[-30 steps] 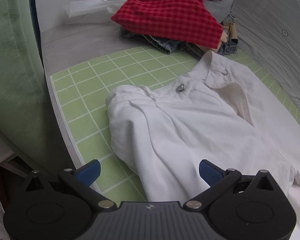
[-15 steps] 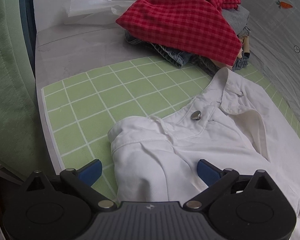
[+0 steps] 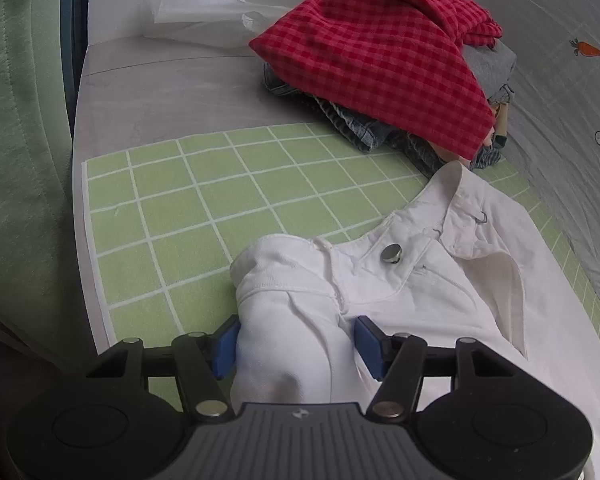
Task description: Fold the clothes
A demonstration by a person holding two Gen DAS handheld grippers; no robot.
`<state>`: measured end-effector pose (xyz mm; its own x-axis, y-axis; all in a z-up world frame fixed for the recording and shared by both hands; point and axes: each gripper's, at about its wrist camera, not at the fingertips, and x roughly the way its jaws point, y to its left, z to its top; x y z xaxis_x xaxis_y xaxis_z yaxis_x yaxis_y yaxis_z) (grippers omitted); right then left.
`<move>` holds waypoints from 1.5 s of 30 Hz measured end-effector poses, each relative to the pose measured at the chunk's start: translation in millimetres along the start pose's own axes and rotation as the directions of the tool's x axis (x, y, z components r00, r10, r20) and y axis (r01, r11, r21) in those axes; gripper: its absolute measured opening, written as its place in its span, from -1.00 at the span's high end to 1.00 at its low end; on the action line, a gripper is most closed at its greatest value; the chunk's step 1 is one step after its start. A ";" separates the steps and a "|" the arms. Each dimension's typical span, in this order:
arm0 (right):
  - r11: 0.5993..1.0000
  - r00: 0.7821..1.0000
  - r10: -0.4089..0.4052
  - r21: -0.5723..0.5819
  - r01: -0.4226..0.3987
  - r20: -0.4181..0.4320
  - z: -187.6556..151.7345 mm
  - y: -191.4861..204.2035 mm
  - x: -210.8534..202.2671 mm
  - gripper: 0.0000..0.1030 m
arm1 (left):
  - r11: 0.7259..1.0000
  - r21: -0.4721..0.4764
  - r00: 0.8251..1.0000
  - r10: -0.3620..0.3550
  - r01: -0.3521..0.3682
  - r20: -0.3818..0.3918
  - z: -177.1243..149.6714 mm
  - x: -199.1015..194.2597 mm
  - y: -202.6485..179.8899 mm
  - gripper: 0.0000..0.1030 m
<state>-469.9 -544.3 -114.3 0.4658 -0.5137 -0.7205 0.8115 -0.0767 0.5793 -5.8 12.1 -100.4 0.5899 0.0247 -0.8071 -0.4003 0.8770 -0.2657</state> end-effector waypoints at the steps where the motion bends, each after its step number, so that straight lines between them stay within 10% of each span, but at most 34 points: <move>1: 1.000 1.000 -0.014 -0.012 0.014 0.007 3.4 -1.1 0.6 -0.88 | 1.000 0.000 1.000 0.006 -0.006 -0.003 -0.4 0.5 -0.4 -0.20; 27: 0.935 0.965 -0.232 -0.245 0.255 0.119 86.5 -16.4 41.6 -0.99 | 0.997 0.049 0.997 0.059 -0.057 -0.046 1.2 8.4 -12.6 -0.37; 33: 0.856 0.911 -0.368 -0.313 0.411 0.188 80.0 -7.7 40.4 -0.06 | 0.996 0.046 0.996 0.078 -0.076 -0.042 1.7 9.8 -16.0 -0.35; 45: 0.889 0.940 -0.307 -0.308 0.339 0.146 84.8 0.4 40.0 0.77 | 0.998 0.042 0.998 0.054 -0.052 -0.039 3.3 4.1 -18.1 0.34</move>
<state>-480.8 -637.3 -110.6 0.1369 -0.5846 -0.7997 0.9879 0.0207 0.1539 6.2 -2.1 -97.2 0.5399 0.0534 -0.8401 -0.4007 0.8940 -0.2006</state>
